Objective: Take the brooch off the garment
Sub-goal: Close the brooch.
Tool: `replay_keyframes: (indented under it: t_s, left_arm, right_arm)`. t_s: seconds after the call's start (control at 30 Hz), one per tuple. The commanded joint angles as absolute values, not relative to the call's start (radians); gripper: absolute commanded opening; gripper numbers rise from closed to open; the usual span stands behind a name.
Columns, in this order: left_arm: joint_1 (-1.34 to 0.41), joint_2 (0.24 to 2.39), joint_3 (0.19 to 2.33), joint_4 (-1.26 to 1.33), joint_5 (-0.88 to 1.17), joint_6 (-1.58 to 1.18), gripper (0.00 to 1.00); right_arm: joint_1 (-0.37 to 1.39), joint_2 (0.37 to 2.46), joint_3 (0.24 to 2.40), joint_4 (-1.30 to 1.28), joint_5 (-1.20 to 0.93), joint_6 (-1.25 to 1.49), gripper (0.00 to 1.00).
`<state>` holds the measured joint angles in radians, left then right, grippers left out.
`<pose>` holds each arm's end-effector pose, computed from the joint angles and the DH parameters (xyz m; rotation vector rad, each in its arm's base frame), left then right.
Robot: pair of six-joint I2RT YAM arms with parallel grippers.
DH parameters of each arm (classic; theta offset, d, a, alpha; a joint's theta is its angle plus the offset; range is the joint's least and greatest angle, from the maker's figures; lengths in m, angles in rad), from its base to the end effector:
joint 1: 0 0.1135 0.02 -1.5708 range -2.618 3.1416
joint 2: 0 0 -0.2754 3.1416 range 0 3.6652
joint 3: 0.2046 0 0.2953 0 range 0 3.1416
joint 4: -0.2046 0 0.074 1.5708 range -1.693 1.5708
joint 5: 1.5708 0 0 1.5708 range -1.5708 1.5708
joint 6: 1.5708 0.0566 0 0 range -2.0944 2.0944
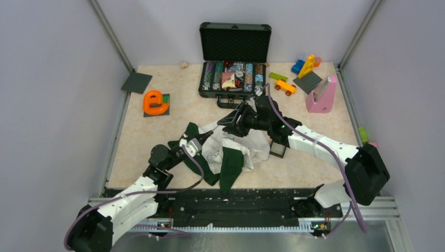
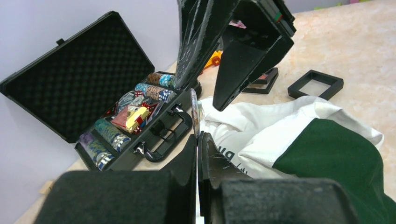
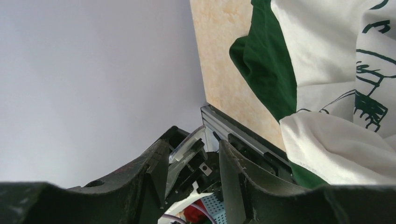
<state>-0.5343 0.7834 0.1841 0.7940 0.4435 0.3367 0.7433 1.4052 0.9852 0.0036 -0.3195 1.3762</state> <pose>0.1772 -0.1331 0.2185 0.9125 1.0764 -0.4686 0.2677 0.2702 0.2704 0.5035 2.3401 1.5397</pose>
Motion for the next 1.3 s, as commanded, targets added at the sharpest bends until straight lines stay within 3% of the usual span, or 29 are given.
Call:
replay_keyframes:
  t_s: [0.0, 0.17, 0.37, 0.4, 0.43, 0.5, 0.57, 0.6, 0.87, 1.27]
  left_arm:
    - [-0.550, 0.774, 0.229, 0.784, 0.475, 0.435, 0.00]
    - [-0.560, 0.772, 0.230, 0.762, 0.488, 0.458, 0.00]
    - [-0.567, 0.776, 0.232, 0.758, 0.472, 0.456, 0.02]
    - [-0.569, 0.777, 0.233, 0.762, 0.470, 0.446, 0.10]
    - [-0.568, 0.777, 0.232, 0.766, 0.471, 0.436, 0.35]
    - [-0.570, 0.774, 0.231, 0.775, 0.471, 0.407, 0.69]
    - [-0.572, 0.767, 0.229, 0.778, 0.465, 0.373, 0.88]
    - [-0.572, 0.762, 0.228, 0.778, 0.459, 0.347, 0.90]
    - [-0.571, 0.739, 0.208, 0.822, 0.456, 0.189, 0.95]
    - [-0.572, 0.752, 0.217, 0.838, 0.508, 0.150, 0.93]
  right_arm:
    - [0.766, 1.427, 1.038, 0.063, -0.338, 1.416, 0.43]
    - [0.772, 1.439, 1.021, 0.099, -0.346, 1.433, 0.38]
    - [0.772, 1.432, 1.007, 0.114, -0.341, 1.424, 0.12]
    - [0.772, 1.429, 1.002, 0.119, -0.341, 1.422, 0.05]
    - [0.772, 1.425, 0.999, 0.123, -0.338, 1.420, 0.00]
    - [0.768, 1.419, 0.993, 0.124, -0.329, 1.399, 0.00]
    - [0.761, 1.413, 0.992, 0.121, -0.325, 1.360, 0.00]
    - [0.758, 1.410, 0.995, 0.122, -0.324, 1.331, 0.00]
    - [0.756, 1.415, 1.049, 0.086, -0.417, 0.898, 0.00]
    - [0.756, 1.427, 1.016, 0.223, -0.614, 0.837, 0.00]
